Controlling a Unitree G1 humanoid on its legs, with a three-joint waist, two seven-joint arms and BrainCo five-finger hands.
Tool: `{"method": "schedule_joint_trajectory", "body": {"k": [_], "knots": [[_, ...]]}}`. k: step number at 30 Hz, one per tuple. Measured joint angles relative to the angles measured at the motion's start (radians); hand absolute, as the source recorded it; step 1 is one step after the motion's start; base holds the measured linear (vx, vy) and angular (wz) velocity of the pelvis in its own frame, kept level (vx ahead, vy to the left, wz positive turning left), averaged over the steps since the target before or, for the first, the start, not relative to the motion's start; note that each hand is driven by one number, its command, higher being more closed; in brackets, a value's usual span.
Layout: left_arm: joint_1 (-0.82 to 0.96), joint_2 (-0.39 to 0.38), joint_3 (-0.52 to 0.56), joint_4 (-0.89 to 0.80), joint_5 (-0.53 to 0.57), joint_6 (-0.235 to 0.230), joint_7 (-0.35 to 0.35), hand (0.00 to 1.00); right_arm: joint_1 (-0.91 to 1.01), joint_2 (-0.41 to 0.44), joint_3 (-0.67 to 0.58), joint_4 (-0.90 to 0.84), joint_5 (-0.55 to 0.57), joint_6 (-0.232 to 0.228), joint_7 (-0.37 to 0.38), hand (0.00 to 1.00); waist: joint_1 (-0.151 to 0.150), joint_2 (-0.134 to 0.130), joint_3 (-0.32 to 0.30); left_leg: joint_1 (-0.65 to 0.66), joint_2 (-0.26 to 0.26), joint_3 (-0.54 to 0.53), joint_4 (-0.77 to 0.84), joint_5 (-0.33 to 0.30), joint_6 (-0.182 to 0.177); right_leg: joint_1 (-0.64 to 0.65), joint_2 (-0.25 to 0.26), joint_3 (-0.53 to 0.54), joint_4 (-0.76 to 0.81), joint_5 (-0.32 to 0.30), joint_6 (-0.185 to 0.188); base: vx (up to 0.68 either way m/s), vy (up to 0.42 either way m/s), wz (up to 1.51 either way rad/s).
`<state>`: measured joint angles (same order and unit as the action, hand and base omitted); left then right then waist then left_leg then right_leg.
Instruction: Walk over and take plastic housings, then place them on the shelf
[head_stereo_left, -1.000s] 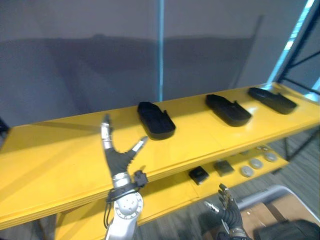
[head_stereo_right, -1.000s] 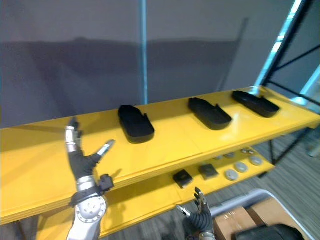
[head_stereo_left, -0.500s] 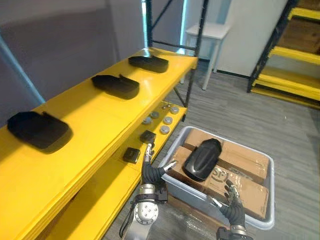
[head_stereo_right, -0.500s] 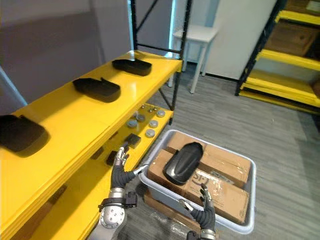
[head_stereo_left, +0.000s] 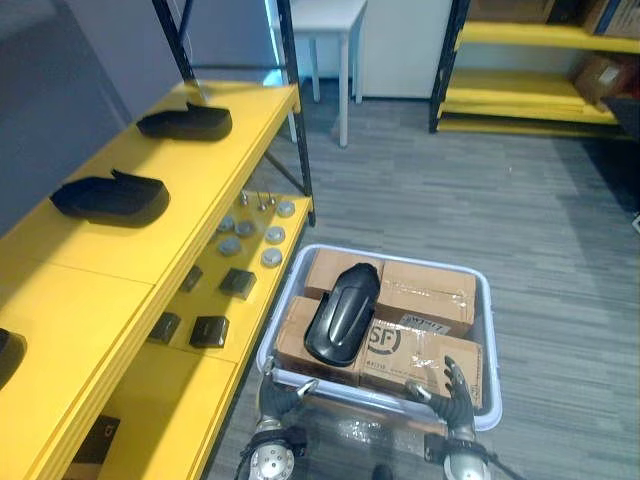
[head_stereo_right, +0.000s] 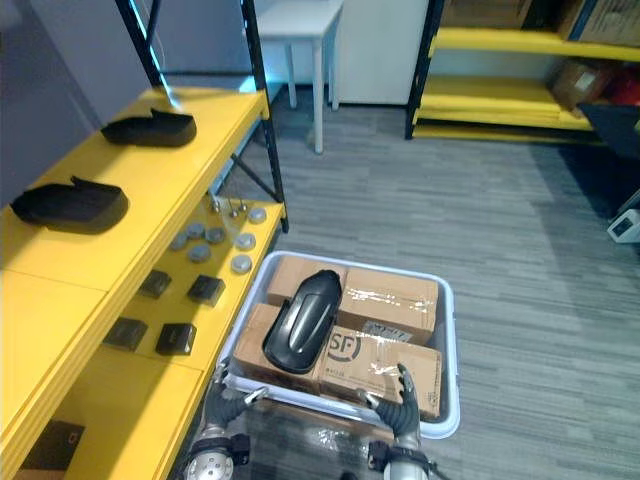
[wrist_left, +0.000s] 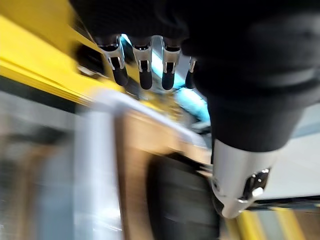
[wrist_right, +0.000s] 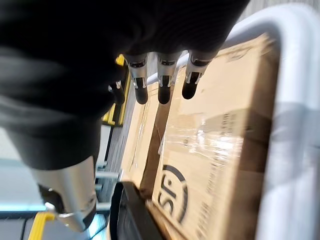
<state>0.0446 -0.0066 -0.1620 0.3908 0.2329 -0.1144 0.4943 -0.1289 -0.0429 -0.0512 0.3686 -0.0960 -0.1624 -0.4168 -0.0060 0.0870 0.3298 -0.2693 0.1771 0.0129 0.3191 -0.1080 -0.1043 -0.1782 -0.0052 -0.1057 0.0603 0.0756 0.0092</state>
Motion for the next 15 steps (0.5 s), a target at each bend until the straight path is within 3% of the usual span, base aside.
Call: {"method": "schedule_joint_trajectory", "body": {"k": [3, 7, 10, 15], "knots": [[-0.009, 0.04, -0.01, 0.036, 0.042, 0.0, 0.012, 0.0, -0.175, -0.026, -0.088, 0.014, -0.033, 0.019, -0.064, 0.0, 0.035, -0.017, 0.072, -0.032, -0.066, 0.007, -0.058, 0.042, 0.037, -0.047, -0.061, 0.004, -0.02, 0.025, 0.037, 0.01, 0.205, 0.11], [0.001, 0.082, -0.01, 0.158, 0.064, -0.008, 0.043, 0.0, -0.351, -0.046, -0.16, 0.093, -0.033, 0.042, -0.138, 0.0, 0.078, -0.018, 0.09, -0.046, -0.106, 0.007, -0.068, 0.051, 0.049, -0.04, -0.098, 0.001, -0.059, 0.043, 0.063, 0.06, 0.141, 0.17], [0.006, 0.089, -0.013, 0.226, 0.055, -0.021, 0.049, 0.0, -0.48, -0.094, -0.187, 0.183, -0.026, 0.047, -0.196, 0.0, 0.089, -0.018, 0.103, -0.067, -0.122, -0.007, -0.068, 0.054, 0.055, -0.046, -0.111, -0.015, -0.072, 0.051, 0.073, 0.05, 0.088, 0.17], [-0.018, 0.08, -0.002, 0.264, -0.022, -0.052, 0.046, 0.0, -0.616, -0.16, -0.186, 0.326, 0.053, 0.063, -0.222, 0.0, 0.107, -0.017, 0.118, -0.113, -0.127, -0.024, -0.056, 0.057, 0.06, -0.077, -0.113, -0.023, -0.071, 0.059, 0.08, -0.01, 0.047, 0.09]]}}
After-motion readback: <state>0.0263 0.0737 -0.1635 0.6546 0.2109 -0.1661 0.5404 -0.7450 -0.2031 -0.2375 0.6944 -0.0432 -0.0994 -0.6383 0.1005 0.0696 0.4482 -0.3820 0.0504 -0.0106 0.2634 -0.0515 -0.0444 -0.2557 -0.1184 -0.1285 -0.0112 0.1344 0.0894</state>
